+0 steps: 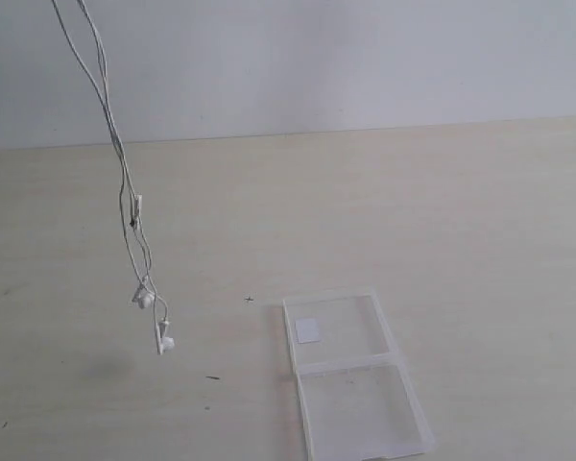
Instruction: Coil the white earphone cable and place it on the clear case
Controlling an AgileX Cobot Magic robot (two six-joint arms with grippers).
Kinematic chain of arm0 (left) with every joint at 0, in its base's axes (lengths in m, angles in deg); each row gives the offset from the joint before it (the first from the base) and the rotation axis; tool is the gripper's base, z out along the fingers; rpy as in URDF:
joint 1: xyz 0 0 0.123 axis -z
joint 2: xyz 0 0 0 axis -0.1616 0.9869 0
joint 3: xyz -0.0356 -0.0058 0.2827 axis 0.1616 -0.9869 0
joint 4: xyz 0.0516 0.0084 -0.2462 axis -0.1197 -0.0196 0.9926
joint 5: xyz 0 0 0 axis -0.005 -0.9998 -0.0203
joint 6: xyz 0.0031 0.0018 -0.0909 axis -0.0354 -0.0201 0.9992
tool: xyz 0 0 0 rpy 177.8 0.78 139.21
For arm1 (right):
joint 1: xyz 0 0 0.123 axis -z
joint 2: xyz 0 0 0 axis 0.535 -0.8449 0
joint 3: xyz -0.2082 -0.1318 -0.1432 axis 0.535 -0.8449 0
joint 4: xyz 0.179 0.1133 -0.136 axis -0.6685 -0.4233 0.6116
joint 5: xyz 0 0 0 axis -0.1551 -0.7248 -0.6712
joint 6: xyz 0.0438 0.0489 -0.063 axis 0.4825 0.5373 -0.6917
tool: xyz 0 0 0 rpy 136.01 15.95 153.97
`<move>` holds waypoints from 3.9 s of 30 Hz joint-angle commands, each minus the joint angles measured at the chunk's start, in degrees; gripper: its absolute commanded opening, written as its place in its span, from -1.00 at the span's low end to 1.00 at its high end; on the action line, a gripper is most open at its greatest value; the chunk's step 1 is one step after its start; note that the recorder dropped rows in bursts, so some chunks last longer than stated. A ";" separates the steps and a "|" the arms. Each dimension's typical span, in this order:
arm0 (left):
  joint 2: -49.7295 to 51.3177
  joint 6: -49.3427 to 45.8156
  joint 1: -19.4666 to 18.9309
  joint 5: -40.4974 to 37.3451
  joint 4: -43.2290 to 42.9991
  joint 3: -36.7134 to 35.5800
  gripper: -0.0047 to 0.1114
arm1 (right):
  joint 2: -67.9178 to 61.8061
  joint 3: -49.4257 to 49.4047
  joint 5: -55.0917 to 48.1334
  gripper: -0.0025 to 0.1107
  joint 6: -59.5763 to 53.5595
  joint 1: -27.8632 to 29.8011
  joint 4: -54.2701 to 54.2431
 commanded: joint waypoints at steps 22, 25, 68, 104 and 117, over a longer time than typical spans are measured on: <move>-1.41 0.48 0.27 -0.38 2.00 0.32 -0.92 | -51.36 56.82 -41.10 -0.96 -1.21 0.31 -6.44; -1.41 0.48 0.27 -0.38 2.00 0.32 -0.92 | -56.27 56.71 -41.04 -0.96 -15.62 0.31 -19.52; -1.41 -1.26 0.27 -4.40 7.51 0.32 -0.92 | -98.44 69.30 -77.11 -0.01 -121.74 -26.11 -99.29; -1.41 -1.14 0.27 -4.63 7.52 0.32 -0.92 | -100.46 69.30 -75.84 -0.56 -121.46 -27.68 -99.29; -1.41 -1.14 0.27 -3.79 7.40 0.32 -0.92 | -100.46 69.30 -74.98 -0.84 -121.46 -27.68 -99.29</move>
